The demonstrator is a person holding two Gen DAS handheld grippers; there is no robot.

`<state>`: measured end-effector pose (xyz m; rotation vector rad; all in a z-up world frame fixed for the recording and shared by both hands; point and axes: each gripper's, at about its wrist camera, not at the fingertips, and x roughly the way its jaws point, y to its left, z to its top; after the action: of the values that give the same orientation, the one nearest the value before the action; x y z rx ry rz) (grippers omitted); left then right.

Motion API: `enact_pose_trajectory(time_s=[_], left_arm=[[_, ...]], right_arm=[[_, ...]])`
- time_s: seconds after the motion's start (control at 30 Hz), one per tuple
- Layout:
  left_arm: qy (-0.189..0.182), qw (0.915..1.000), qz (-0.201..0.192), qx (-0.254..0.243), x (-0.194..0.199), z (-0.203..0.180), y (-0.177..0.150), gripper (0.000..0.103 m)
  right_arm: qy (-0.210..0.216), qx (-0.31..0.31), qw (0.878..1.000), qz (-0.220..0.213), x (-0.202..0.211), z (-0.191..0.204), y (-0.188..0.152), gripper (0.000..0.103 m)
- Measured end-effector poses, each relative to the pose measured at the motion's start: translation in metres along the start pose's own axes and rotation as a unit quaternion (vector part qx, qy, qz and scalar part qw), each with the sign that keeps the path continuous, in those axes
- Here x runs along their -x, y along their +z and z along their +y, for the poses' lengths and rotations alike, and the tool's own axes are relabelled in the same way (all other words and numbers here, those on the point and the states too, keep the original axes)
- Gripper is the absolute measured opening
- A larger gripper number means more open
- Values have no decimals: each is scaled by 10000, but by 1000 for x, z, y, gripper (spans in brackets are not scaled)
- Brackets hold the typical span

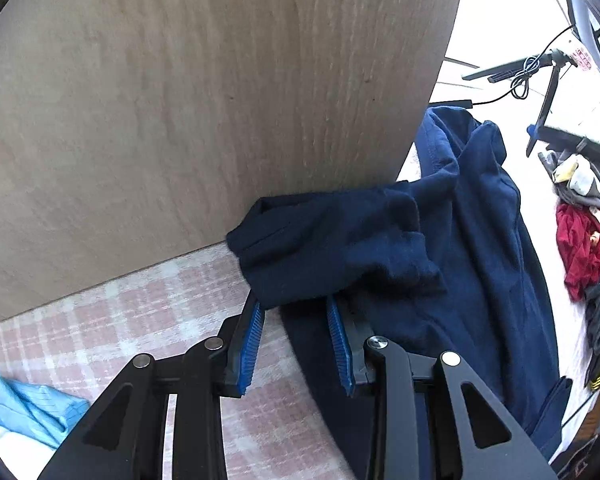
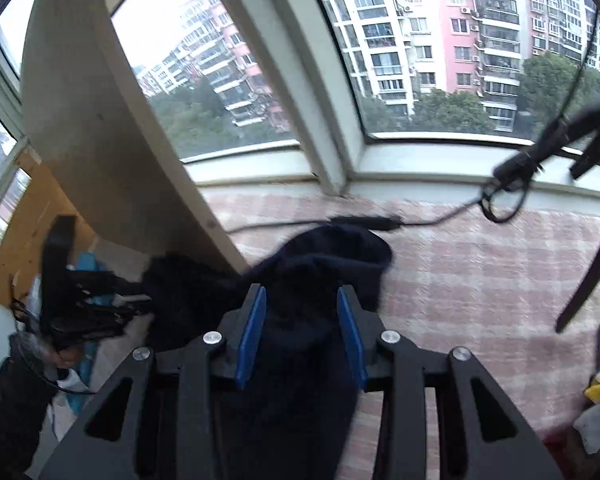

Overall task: Fold clothes
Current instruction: 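Lay the folded edge over the collar with both grippers and release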

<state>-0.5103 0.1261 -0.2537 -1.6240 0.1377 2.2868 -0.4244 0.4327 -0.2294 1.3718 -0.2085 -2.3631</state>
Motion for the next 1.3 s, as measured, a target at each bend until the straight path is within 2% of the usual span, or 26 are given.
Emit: enact_pose_trajectory(time_s=[0.07,0.23,0.43,0.53,0.73,0.8,0.83,0.87,0.9,0.97,1.07,1.23,1.3], left_arm=[[24,10000,8,-36,1,2,-4,32],[124,9997,149,-116,-7,1,-12,35],[45,10000,52,43,-13,-5,7,36],[15,10000,37,66,-17,-21,4,36],[71,10000,60,26,-23,-34,8,36],[95,9999,-25,39,-23,-38,8,32],[33,10000,-75,44,-22,-40,7,27],[-38,9999,-126,48,-21,-41,6,15],[-92,9998,-181,26,-20,-44,4,8],[-142,9995,-281,71,-16,-46,3,6],[-430,9980,-379,252,-2,-47,3,6],[-540,9956,-765,26,59,-71,-6,6],[-600,9941,-902,-72,90,-84,-17,6]], right_arm=[[-134,-74,9997,208,-12,-14,-8,37],[-25,36,9995,320,-32,-17,-11,37],[-173,357,9982,447,-53,-5,4,37],[-304,356,9979,456,-59,-12,9,48],[-241,389,9982,396,-69,-18,16,52],[-183,562,9977,344,-73,-13,17,52],[-143,628,9974,325,-74,-11,17,40],[-76,641,9974,323,-73,-10,17,28],[-8,653,9973,322,-72,-8,16,14],[144,655,9973,294,-67,-5,16,11],[464,453,9979,37,-36,0,22,10],[610,626,9958,-278,32,32,26,10],[621,729,9947,-366,63,48,15,10]])
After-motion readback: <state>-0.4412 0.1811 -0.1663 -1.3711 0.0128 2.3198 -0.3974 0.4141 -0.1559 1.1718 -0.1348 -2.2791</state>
